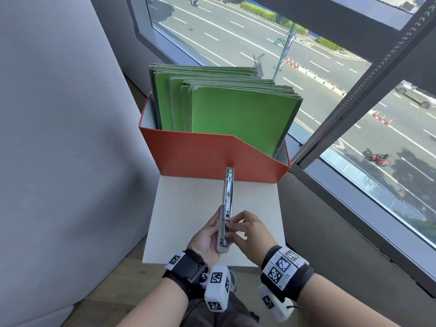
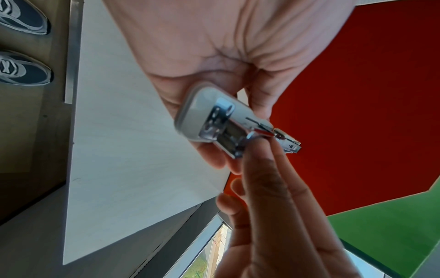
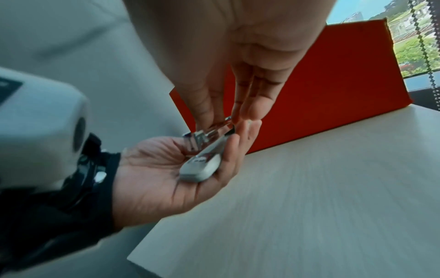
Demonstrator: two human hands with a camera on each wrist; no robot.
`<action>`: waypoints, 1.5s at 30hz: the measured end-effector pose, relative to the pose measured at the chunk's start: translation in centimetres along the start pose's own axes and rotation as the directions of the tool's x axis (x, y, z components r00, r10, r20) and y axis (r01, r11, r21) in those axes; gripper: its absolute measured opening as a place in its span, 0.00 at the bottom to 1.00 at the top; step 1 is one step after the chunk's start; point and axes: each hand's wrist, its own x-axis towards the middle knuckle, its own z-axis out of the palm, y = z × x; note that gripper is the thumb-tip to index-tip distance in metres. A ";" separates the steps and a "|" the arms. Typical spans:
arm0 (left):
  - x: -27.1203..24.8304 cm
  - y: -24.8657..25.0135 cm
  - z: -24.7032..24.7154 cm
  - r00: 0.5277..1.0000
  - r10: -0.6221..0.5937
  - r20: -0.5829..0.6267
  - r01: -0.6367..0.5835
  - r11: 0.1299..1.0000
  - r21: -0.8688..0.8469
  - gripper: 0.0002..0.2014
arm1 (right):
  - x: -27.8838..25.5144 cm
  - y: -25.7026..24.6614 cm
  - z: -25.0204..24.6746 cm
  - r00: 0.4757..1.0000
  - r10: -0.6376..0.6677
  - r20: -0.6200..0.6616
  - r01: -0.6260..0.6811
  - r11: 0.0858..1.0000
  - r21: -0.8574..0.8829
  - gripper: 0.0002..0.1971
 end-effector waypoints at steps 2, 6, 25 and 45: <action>0.0 0.1 0.1 1.000 0.007 0.003 -0.007 1.000 0.007 0.19 | 1.2 -0.2 -1.5 1.000 0.007 0.001 -0.007 1.000 0.020 0.11; 0.1 0.3 0.5 0.999 0.018 0.034 -0.019 0.999 0.028 0.20 | 5.3 -0.5 -4.2 0.992 0.109 -0.062 -0.103 0.990 0.102 0.12; 0.5 -0.8 -1.0 0.999 0.039 -0.028 -0.034 0.983 0.179 0.18 | 12.4 -0.5 -4.0 0.953 0.295 -0.061 -0.256 0.900 0.352 0.12; 2.1 0.9 1.5 0.980 0.029 -0.197 0.005 0.985 0.170 0.10 | 2.4 -1.0 -2.4 0.958 -0.276 -0.073 0.283 0.951 0.125 0.08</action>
